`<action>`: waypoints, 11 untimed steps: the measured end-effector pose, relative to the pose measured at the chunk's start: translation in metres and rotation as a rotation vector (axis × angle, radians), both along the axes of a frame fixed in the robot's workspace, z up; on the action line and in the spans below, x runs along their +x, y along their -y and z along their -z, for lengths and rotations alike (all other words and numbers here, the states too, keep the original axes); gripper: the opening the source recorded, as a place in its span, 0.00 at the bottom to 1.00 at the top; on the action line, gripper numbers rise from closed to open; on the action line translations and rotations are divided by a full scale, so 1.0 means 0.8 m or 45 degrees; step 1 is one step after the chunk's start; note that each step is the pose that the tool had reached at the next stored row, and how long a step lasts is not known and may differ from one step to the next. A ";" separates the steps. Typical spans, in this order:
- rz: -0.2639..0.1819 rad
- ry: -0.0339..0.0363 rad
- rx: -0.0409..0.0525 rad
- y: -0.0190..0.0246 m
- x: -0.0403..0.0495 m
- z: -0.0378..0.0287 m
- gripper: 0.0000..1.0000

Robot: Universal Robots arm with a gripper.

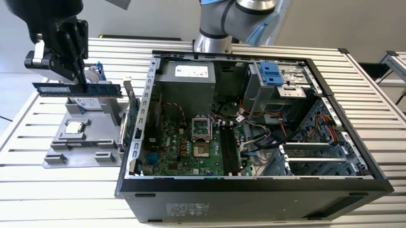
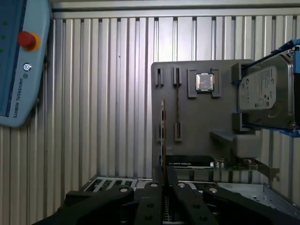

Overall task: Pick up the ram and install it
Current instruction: 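Pick up the ram and move it above insertion slot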

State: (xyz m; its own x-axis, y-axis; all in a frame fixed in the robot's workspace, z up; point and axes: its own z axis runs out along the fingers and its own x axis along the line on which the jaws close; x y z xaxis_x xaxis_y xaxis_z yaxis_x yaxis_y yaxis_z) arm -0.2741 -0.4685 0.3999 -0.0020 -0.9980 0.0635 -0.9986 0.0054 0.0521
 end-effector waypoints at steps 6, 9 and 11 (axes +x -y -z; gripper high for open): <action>0.000 0.0000 0.000 -0.0008 0.007 0.0001 0.00; 0.000 0.0000 0.000 -0.0013 0.010 0.0000 0.00; 0.000 0.0000 0.000 -0.0017 0.013 0.0000 0.00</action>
